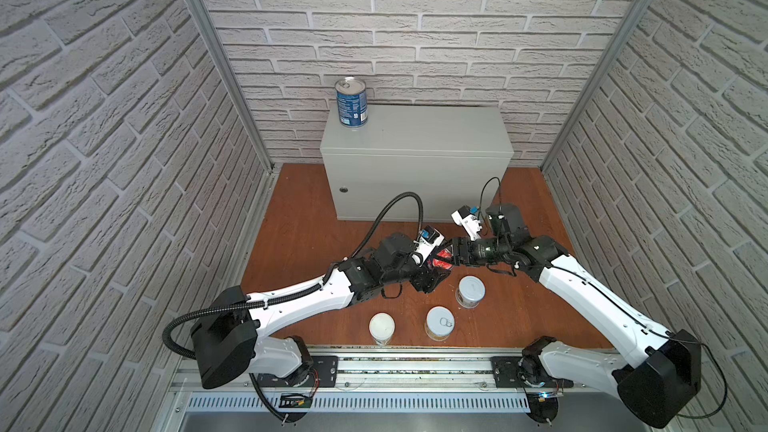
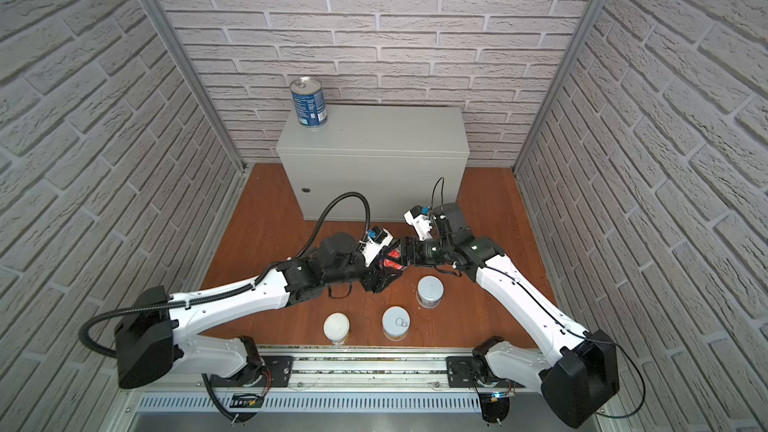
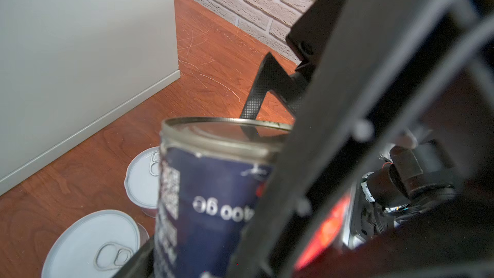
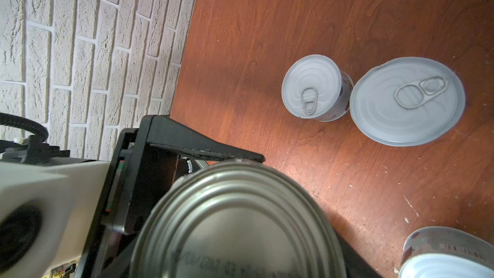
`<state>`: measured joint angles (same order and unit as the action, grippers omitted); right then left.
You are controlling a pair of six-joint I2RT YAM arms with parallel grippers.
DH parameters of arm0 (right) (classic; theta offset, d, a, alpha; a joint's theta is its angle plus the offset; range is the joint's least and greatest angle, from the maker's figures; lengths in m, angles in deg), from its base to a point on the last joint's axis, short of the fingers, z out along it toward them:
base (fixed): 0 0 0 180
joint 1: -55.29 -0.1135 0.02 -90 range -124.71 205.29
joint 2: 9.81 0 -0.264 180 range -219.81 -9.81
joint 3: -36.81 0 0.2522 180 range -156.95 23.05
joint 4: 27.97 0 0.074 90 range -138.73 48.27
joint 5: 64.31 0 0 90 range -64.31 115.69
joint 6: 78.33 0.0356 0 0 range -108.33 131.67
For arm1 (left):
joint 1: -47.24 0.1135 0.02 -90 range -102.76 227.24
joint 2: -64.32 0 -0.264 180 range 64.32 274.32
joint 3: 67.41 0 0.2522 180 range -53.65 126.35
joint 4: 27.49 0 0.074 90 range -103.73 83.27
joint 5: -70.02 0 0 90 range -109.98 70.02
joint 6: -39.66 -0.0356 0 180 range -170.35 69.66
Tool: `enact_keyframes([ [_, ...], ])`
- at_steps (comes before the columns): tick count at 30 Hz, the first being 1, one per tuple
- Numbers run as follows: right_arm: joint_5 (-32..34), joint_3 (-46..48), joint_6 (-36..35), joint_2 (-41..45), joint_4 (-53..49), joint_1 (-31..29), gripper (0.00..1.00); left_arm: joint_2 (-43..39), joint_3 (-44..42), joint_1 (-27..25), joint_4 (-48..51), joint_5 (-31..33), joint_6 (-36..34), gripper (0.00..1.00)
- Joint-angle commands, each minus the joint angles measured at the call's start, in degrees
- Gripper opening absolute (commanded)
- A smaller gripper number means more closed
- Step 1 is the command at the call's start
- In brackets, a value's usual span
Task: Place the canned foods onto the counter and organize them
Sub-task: 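Close the left gripper on the purple can beside the right gripper, then open the right gripper and draw it back while the left gripper holds the can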
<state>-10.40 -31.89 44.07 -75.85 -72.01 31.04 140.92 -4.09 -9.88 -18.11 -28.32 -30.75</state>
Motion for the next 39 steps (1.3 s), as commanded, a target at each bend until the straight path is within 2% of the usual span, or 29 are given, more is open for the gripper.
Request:
enact_keyframes([
  [1,-0.6,0.3,1.4,3.0,7.6,-0.2,0.66,0.0,2.5,-0.1,-3.7,3.0,2.6,0.41],
  [7,-0.6,1.4,2.0,3.4,9.1,-0.2,0.80,0.0,2.8,0.1,-3.7,4.4,3.3,0.41],
  [14,2.5,1.8,0.2,3.4,6.8,-0.3,0.88,0.2,3.2,0.4,-4.1,4.5,5.8,0.39],
  [19,4.2,2.2,-0.2,3.5,5.8,-0.2,0.89,0.1,3.7,1.0,-3.0,5.9,6.1,0.39],
  [25,9.8,2.6,-2.6,4.9,2.1,-0.3,0.89,-0.7,3.4,2.4,-3.0,6.1,7.0,0.39],
  [39,13.4,13.0,-1.1,15.5,8.3,-0.3,0.89,-0.5,5.2,5.0,0.2,7.6,5.9,0.39],
])
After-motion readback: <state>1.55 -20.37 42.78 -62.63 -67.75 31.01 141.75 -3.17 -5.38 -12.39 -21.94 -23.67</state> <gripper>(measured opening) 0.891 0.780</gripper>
